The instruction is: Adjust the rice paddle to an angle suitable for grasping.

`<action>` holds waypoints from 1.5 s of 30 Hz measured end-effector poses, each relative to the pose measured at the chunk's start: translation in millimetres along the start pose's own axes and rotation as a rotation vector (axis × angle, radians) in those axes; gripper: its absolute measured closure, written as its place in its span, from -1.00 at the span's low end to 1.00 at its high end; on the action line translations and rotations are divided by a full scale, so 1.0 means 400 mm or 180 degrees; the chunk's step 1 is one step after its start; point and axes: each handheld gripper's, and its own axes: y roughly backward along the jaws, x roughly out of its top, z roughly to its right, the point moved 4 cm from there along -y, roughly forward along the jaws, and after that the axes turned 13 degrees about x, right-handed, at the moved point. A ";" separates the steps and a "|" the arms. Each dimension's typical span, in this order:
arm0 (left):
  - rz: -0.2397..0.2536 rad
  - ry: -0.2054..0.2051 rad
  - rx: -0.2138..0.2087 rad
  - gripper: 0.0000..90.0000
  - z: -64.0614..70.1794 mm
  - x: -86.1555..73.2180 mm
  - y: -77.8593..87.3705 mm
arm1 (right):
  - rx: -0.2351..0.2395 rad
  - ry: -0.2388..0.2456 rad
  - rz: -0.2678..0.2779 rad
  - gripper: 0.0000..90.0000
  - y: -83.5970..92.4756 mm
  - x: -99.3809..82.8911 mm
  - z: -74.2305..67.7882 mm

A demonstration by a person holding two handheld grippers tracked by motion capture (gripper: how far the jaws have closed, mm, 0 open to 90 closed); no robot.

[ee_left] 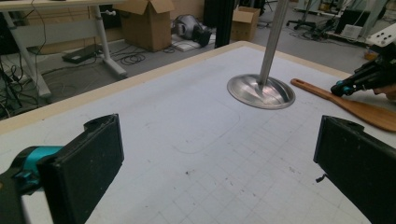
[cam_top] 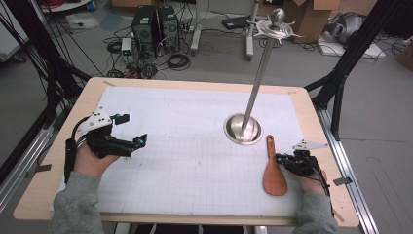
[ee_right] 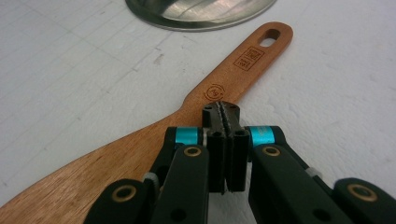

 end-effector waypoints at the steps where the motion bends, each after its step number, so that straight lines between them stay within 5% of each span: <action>1: 0.0004 -0.0016 -0.0003 -0.96 0.000 0.001 0.001 | 0.0014 0.0013 -0.0013 0.98 -0.003 0.002 -0.001; 10: 0.0003 0.0007 0.0006 -0.96 -0.005 -0.001 0.004 | -0.0010 0.0068 0.0006 0.98 -0.001 0.016 -0.011; 15: 0.0054 0.0007 0.0008 -0.96 -0.011 0.005 0.007 | 0.0140 0.0208 0.0008 0.98 0.008 0.026 -0.057; 27: 0.0033 0.0008 -0.0028 -0.96 -0.005 0.005 -0.006 | 0.0439 0.0502 -0.0404 0.98 -0.058 0.033 -0.144; 36: 0.0054 0.0024 0.0005 -0.96 -0.017 0.008 0.001 | 0.0537 0.0550 -0.0533 0.98 -0.054 0.024 -0.153; 45: 0.0076 0.0056 0.0008 -0.96 -0.025 0.012 -0.002 | 0.0642 0.0437 -0.0509 0.98 -0.031 0.007 -0.147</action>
